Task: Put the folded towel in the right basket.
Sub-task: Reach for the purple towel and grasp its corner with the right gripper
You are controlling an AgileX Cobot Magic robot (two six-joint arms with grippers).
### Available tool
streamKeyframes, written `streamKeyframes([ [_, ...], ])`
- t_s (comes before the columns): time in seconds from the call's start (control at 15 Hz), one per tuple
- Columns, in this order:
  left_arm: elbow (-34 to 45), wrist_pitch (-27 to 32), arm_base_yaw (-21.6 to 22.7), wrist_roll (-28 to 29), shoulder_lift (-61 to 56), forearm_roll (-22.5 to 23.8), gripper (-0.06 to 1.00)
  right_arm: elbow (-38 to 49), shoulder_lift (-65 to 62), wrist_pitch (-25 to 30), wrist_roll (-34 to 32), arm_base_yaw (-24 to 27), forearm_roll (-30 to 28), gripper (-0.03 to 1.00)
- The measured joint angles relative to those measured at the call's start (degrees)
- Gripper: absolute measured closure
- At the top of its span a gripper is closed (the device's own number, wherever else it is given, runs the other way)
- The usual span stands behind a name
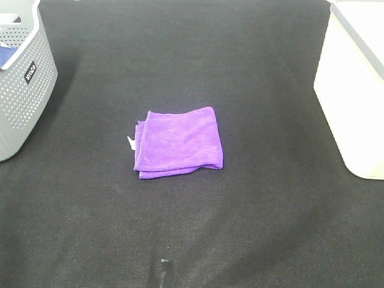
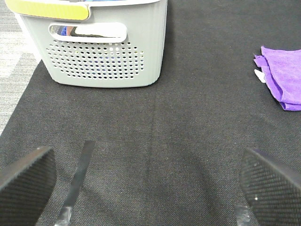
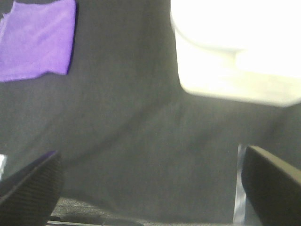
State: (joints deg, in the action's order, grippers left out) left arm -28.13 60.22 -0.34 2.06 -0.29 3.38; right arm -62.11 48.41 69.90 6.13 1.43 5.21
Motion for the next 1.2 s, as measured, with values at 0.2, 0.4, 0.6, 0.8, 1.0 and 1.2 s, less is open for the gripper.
streamKeyframes([
  [0.2,0.0,0.0,0.0,0.0,0.0,0.0,-0.04,-9.51,14.67,-0.11,1.6,-0.11,6.53,-0.01],
  [0.4,0.0,0.0,0.0,0.0,0.0,0.0,-0.04,-10.71,29.62,-6.42,1.6,-10.31,11.12,-0.01],
  [0.6,0.0,0.0,0.0,0.0,0.0,0.0,-0.04,-10.71,41.37,-15.7,-1.09,-18.22,14.21,-0.01],
  [0.8,0.0,0.0,0.0,0.0,0.0,0.0,-0.04,-10.71,52.14,-22.29,0.57,-18.62,18.22,-0.01],
  [1.0,0.0,0.0,0.0,0.0,0.0,0.0,-0.04,-12.83,57.98,-25.55,5.27,-18.62,23.49,-0.01],
  [1.2,0.0,0.0,0.0,0.0,0.0,0.0,-0.04,-23.15,69.1,-25.38,10.43,-18.62,31.05,-0.01],
])
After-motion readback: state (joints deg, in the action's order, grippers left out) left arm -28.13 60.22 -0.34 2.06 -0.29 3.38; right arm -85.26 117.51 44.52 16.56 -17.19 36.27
